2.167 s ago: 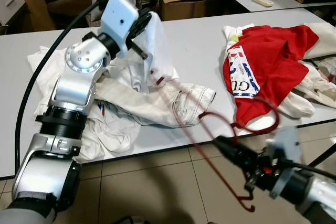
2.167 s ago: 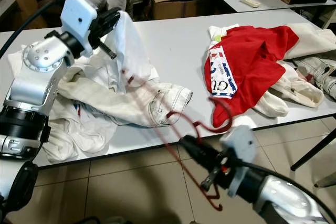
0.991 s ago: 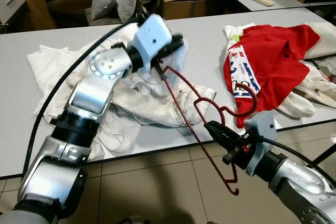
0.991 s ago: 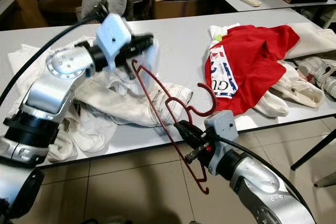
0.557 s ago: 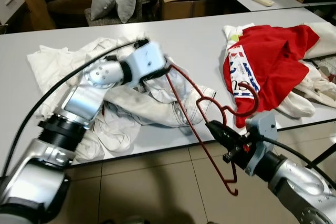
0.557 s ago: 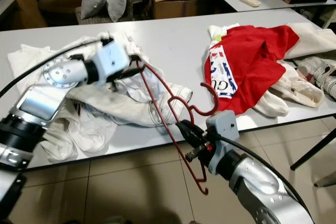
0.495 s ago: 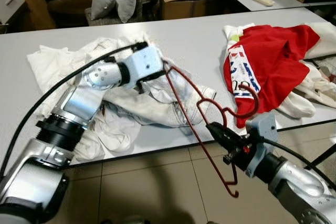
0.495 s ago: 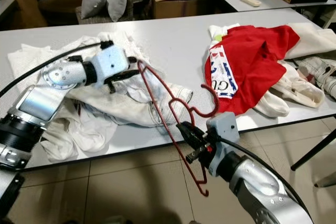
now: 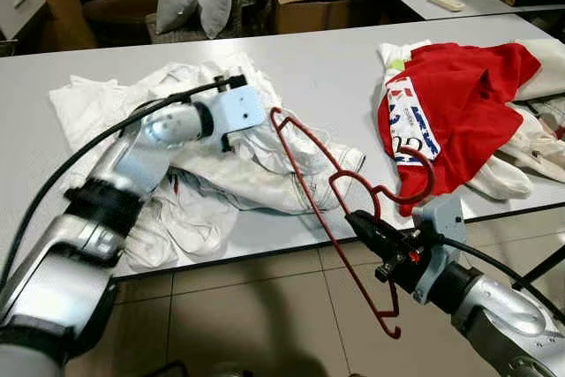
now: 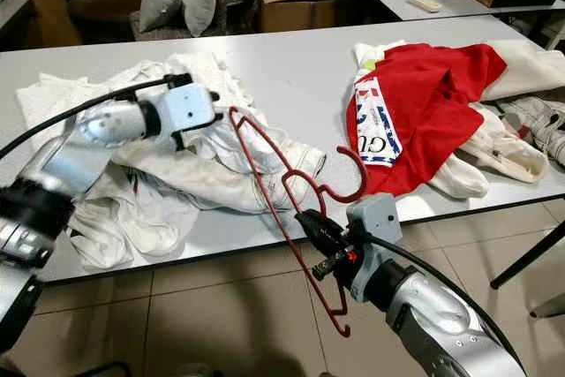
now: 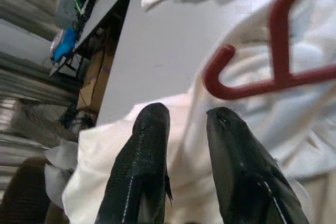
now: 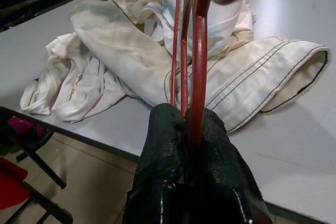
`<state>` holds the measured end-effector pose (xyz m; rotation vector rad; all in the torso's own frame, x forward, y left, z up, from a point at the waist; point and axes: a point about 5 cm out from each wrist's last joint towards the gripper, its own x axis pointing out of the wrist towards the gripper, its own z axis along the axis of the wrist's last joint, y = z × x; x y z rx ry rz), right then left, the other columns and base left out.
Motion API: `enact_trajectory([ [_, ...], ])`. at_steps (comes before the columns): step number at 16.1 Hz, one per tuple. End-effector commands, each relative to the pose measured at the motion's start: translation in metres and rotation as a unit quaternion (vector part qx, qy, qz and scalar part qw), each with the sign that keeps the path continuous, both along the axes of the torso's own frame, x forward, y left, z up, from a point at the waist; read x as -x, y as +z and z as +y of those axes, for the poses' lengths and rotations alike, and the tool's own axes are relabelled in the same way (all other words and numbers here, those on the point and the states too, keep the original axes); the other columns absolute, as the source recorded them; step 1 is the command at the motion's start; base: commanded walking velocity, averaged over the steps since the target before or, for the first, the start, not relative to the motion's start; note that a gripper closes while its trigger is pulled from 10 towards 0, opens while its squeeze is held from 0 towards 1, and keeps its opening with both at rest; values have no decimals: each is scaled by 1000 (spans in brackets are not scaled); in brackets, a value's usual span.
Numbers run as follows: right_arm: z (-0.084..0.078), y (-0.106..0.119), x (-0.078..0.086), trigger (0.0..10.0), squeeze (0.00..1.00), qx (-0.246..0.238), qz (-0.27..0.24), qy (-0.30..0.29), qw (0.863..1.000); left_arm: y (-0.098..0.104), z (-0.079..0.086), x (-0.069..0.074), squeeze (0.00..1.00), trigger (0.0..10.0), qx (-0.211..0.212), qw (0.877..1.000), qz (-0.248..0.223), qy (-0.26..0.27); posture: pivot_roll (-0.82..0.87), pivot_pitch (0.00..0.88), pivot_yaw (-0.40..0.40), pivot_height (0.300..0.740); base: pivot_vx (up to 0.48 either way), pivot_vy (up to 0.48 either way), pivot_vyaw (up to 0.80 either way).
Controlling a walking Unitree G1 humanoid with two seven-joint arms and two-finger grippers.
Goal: Hang hanger
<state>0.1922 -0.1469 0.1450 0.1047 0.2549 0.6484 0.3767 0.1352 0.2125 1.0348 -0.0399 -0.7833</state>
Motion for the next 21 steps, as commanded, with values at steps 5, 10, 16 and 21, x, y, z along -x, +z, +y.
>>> enact_trajectory([
  [5, 4, 2, 8, 10000, 0, -7, 2, 18, 1000, -6, -3, -11, 0, 10000, 53, 997, 53, -10, -56, 0, 68, 723, 0, 0, 0],
  [10, 4, 3, 11, 10000, 0, -11, 4, 26, 1000, -15, 16, -16, 0, 10000, 35, 996, 82, 19, -57, 0, 66, 723, 0, 0, 0],
  [16, 4, 3, 12, 10000, 0, -9, 7, 40, 999, -9, 21, -21, 0, 0, 60, 996, 55, 41, -58, 0, 50, 723, 0, 0, 0],
  [21, 3, 2, 14, 10000, 0, -2, 12, 46, 999, -23, 20, -15, 0, 0, 28, 996, 81, 10, -60, 0, 46, 723, 0, 0, 0],
])
